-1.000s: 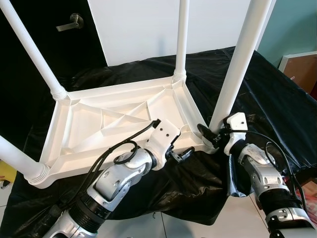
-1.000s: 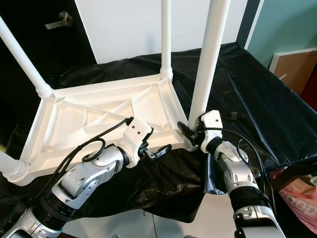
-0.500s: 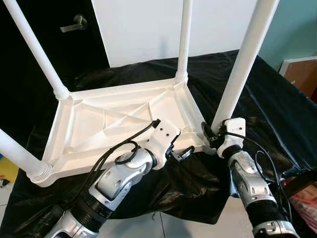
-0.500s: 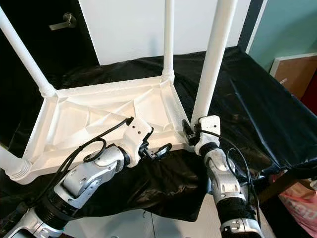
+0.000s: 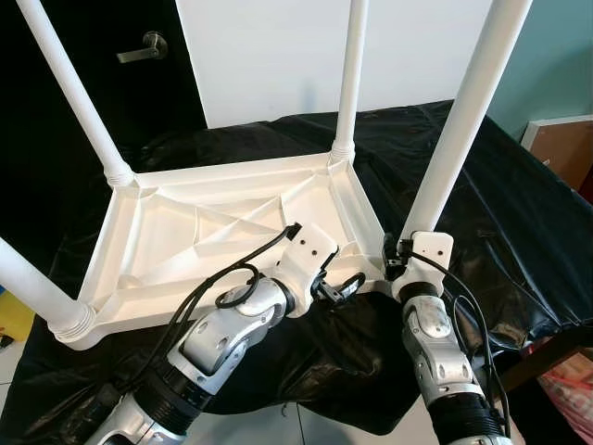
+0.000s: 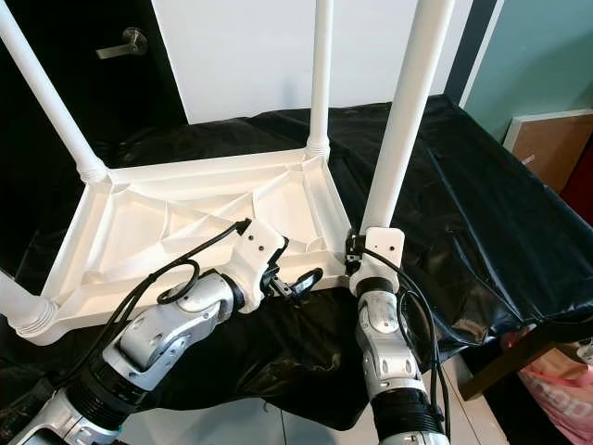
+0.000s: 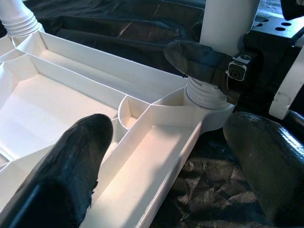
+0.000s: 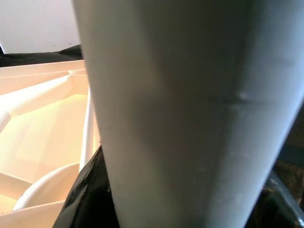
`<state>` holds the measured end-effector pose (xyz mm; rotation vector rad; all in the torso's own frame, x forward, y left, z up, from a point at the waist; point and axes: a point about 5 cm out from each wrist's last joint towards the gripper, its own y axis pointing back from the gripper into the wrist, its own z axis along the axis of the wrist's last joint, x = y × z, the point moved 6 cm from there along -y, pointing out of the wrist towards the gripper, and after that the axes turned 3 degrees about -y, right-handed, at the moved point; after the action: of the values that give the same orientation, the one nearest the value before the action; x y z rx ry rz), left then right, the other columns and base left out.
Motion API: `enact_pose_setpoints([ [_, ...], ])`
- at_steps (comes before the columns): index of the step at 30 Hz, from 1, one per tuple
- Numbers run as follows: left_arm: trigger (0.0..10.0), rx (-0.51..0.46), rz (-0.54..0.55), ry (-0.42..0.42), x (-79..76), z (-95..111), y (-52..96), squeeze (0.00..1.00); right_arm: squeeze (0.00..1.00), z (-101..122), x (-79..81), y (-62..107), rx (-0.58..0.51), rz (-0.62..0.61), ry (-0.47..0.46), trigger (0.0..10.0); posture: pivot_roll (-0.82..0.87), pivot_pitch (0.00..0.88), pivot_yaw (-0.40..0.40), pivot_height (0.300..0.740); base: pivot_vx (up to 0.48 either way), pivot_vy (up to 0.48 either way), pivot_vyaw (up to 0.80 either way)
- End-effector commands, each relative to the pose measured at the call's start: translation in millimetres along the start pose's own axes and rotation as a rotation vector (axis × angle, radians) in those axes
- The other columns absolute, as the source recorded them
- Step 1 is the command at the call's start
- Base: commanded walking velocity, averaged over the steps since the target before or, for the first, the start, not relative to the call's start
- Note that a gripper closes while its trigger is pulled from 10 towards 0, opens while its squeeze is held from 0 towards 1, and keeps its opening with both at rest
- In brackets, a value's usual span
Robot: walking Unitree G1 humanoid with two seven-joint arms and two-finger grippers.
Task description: Building children table
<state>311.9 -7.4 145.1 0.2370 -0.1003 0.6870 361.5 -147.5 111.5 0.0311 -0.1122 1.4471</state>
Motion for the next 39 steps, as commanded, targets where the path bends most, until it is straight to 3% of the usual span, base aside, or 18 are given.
enact_pose_setpoints([
  [1, 10.0, -0.008, -0.178, -0.009, -22.1, -0.8, 2.1, 0.00, 0.00, -27.6, -7.8, 8.5, 0.110, -0.045, -0.006, 10.0, -0.15, 0.006, 0.028, 0.740, 0.000, 0.000, 0.00],
  [10, 10.0, -0.021, -0.177, -0.014, -20.4, 1.4, 2.0, 0.00, 0.00, -17.0, -8.8, 4.8, 0.074, -0.050, 0.026, 10.0, -0.16, 0.000, 0.028, 0.740, 0.000, 0.000, 0.00],
  [11, 10.0, -0.022, -0.175, -0.018, -19.2, 1.8, 1.4, 0.00, 0.93, -14.9, -9.2, 4.2, 0.066, -0.050, 0.021, 10.0, -0.16, 0.000, 0.027, 0.740, 0.000, 0.000, 0.00],
  [12, 10.0, -0.022, -0.170, -0.017, -17.5, 1.9, 0.7, 0.00, 1.00, -12.4, -10.2, 3.7, 0.057, -0.047, 0.024, 10.0, -0.16, 0.000, 0.028, 0.740, 0.000, 0.000, 0.00],
  [21, 10.0, -0.022, -0.160, -0.018, -15.1, 2.1, 0.4, 0.00, 0.98, -2.1, -11.1, 1.9, 0.024, 0.039, 0.003, 10.0, -0.16, 0.000, 0.028, 0.740, 0.000, 0.000, 0.00],
  [22, 10.0, -0.022, -0.167, -0.018, -16.7, 1.9, 1.6, 0.00, 0.00, 1.7, -7.9, 2.5, 0.014, 0.153, 0.018, 10.0, -0.16, 0.000, 0.029, 0.740, 0.000, 0.000, 0.00],
  [31, 10.0, -0.018, -0.176, -0.013, -17.1, 1.2, 1.9, 0.00, 0.00, 10.0, -4.1, -1.3, 0.009, 0.395, 0.094, 10.0, -0.16, 0.000, 0.029, 0.740, 0.000, 0.000, 0.00],
  [33, 10.0, -0.016, -0.174, -0.009, -16.1, 1.0, 2.0, 0.00, 0.00, 12.7, 1.4, -4.5, 0.018, 0.522, 0.134, 10.0, -0.16, 0.000, 0.033, 0.740, 0.000, 0.000, 0.00],
  [39, 10.0, -0.015, -0.171, -0.007, -14.4, 0.8, 2.4, 0.00, 0.00, 10.2, 6.3, -6.1, 0.049, 0.616, 0.163, 10.0, -0.15, 0.000, 0.033, 0.740, 0.000, 0.000, 0.00],
])
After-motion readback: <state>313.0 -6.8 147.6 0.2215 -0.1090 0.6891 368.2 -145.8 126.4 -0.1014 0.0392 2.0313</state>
